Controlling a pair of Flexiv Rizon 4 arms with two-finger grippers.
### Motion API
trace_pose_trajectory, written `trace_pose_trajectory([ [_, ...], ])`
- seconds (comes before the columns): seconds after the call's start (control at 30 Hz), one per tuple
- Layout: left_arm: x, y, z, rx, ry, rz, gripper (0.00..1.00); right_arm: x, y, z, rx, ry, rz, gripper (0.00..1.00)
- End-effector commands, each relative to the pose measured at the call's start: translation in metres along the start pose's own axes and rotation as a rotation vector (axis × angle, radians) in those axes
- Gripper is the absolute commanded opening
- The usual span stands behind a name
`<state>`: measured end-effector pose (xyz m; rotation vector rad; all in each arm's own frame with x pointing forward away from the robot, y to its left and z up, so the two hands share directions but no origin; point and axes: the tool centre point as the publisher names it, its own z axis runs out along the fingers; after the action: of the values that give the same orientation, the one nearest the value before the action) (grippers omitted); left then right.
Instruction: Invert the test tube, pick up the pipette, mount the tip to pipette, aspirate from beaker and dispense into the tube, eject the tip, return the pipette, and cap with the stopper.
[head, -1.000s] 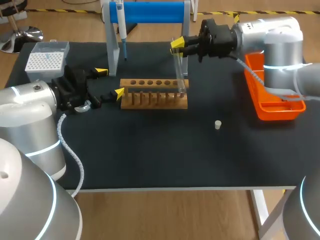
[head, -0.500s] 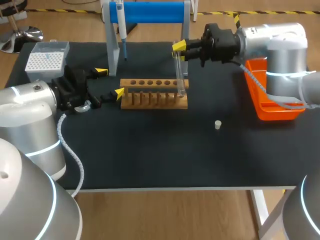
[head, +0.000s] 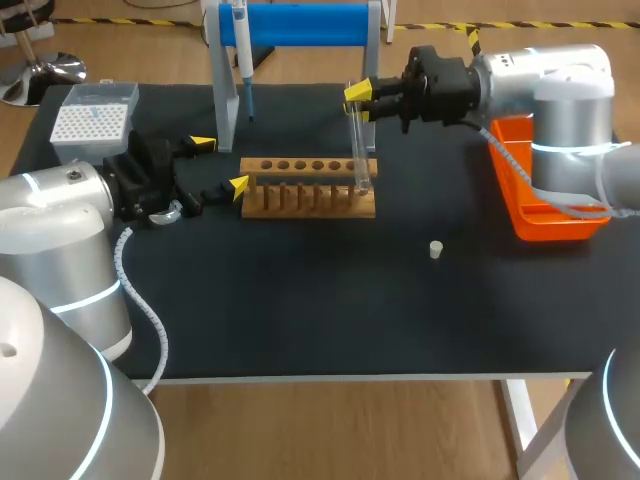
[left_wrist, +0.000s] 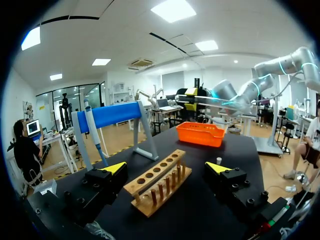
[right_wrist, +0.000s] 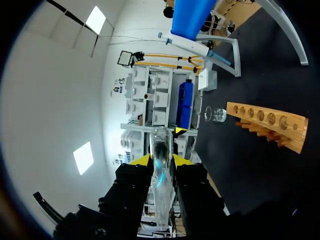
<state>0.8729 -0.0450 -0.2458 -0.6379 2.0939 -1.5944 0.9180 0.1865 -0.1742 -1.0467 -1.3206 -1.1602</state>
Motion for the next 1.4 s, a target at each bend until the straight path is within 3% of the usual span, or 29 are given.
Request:
trace_pose_trajectory([
  [0.03,0.002,0.001,-0.001,0.002,-0.005,0.002,1.00,0.001,0.000,-0.001,0.016,0.011,0.026,0.00],
  [0.77,0.002,0.001,-0.001,0.002,-0.005,0.002,1.00,0.001,-0.003,-0.003,0.009,0.002,0.092,0.00],
  [0.9,0.004,-0.011,-0.003,0.263,0.090,0.102,1.00,0.001,-0.003,-0.003,0.009,0.002,0.092,0.00],
  [1.07,0.012,-0.026,-0.002,0.407,0.215,0.226,1.00,0.001,-0.003,-0.003,0.009,0.002,0.092,0.00],
  [1.2,0.022,-0.038,0.001,0.452,0.277,0.352,1.00,0.001,-0.003,-0.003,0.009,0.002,0.092,0.00],
  [1.3,0.032,-0.046,0.001,0.451,0.260,0.458,1.00,0.001,-0.003,-0.003,0.009,0.002,0.092,0.00],
  [1.37,0.033,-0.050,0.005,0.361,0.223,0.404,1.00,0.001,-0.003,-0.003,0.009,0.002,0.092,0.00],
  [1.4,0.033,-0.050,0.005,0.361,0.223,0.404,1.00,0.001,-0.003,-0.003,0.009,0.002,0.092,0.00],
])
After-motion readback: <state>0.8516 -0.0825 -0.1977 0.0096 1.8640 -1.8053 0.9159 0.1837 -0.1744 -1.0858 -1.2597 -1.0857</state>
